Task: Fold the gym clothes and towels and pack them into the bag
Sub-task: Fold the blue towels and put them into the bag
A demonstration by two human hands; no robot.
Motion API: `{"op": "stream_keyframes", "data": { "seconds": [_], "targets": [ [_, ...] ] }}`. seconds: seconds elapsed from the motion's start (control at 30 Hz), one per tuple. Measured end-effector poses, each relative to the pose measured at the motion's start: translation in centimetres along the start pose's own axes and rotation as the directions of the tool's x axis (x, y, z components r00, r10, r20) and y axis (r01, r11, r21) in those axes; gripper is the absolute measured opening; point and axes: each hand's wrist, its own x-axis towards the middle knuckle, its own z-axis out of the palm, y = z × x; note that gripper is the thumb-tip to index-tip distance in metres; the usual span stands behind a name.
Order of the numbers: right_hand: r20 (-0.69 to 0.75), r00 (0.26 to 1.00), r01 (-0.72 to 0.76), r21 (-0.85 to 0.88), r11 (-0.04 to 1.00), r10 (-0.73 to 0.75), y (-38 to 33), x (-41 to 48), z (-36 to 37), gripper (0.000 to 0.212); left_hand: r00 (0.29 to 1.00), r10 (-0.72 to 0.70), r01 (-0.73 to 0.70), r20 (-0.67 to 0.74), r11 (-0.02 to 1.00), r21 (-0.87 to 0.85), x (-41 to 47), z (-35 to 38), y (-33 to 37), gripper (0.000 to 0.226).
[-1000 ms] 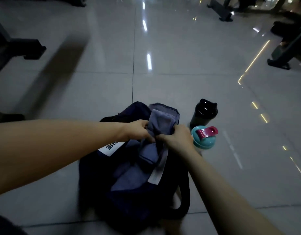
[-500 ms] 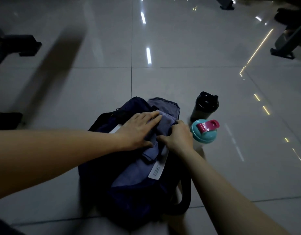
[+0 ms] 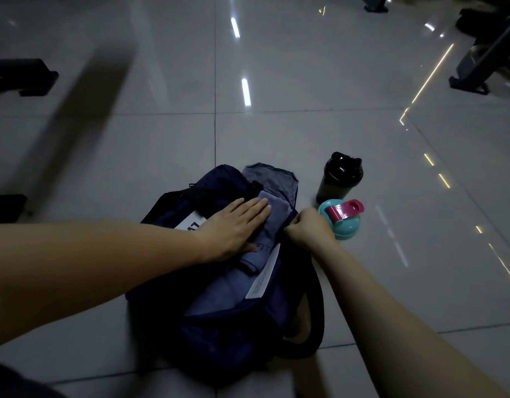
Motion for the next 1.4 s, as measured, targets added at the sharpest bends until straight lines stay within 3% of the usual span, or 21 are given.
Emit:
{"op": "stream_keyframes", "data": {
  "seconds": [0.1,0.23,0.37,0.43,0.57,0.7,0.77,0.87,0.97,1.07,1.23,1.33,1.4],
  "targets": [
    [-0.038,0.999,-0.013,0.069,0.998,0.016,-0.3,0.3,-0.8,0.021,1.000,0.029,-0.029,0.006,1.000,0.011,-0.1,0.2,-0.4,0.094],
    [-0.101,0.993,-0.036,0.186,0.982,0.055,-0.8,0.5,-1.8,0.014,0.998,0.055,-0.055,0.011,0.997,0.050,0.0,0.7,-0.5,0.096],
    [-0.195,0.980,-0.004,0.211,0.977,0.046,-1.2,0.3,-4.4,0.013,0.998,0.066,-0.065,-0.003,0.991,0.121,-0.1,1.3,0.2,0.077],
    [-0.215,0.976,0.012,0.152,0.988,0.022,-1.4,-0.1,-5.8,0.014,0.997,0.076,-0.076,0.012,0.986,0.151,0.0,1.4,0.7,0.068],
    [-0.071,0.998,-0.006,-0.144,0.990,-0.004,-2.2,-0.2,-6.5,0.014,0.996,0.086,-0.089,0.033,0.989,0.119,0.5,1.1,1.0,0.074],
    [-0.155,0.982,0.050,-0.352,0.935,-0.111,-3.6,0.7,-5.2,0.036,0.994,0.083,-0.088,0.067,0.993,0.082,0.3,0.6,0.7,0.078],
    [-0.128,0.981,0.077,-0.435,0.897,-0.147,-3.8,1.1,-4.4,0.042,0.993,0.088,-0.092,0.083,0.995,0.037,0.4,0.4,0.3,0.077],
    [-0.059,0.992,0.060,-0.554,0.830,-0.111,-3.3,1.3,-3.6,0.030,0.984,0.122,-0.117,0.132,0.992,-0.049,0.9,0.0,-0.9,0.075],
    [-0.013,0.992,0.097,-0.588,0.803,-0.129,-2.7,1.1,-3.2,0.017,0.973,0.162,-0.143,0.164,0.982,-0.124,1.7,-0.8,-2.0,0.078],
    [0.011,0.984,0.146,-0.619,0.772,-0.177,-2.5,0.7,-2.9,0.020,0.967,0.185,-0.154,0.176,0.972,-0.177,2.4,-0.9,-2.6,0.083],
    [-0.046,0.976,0.131,-0.664,0.736,-0.215,-2.0,-0.1,-3.6,0.010,0.948,0.264,-0.221,0.178,0.948,-0.227,2.3,-0.2,-1.2,0.075],
    [-0.064,0.969,0.130,-0.690,0.712,-0.239,-1.9,-0.5,-3.9,0.007,0.951,0.259,-0.237,0.171,0.961,-0.140,2.4,0.1,-1.1,0.072],
    [-0.050,0.965,0.148,-0.708,0.691,-0.259,-1.8,-0.6,-3.6,0.012,0.970,0.241,-0.240,0.033,0.970,-0.042,2.6,-0.1,-1.9,0.074]
  ]
}}
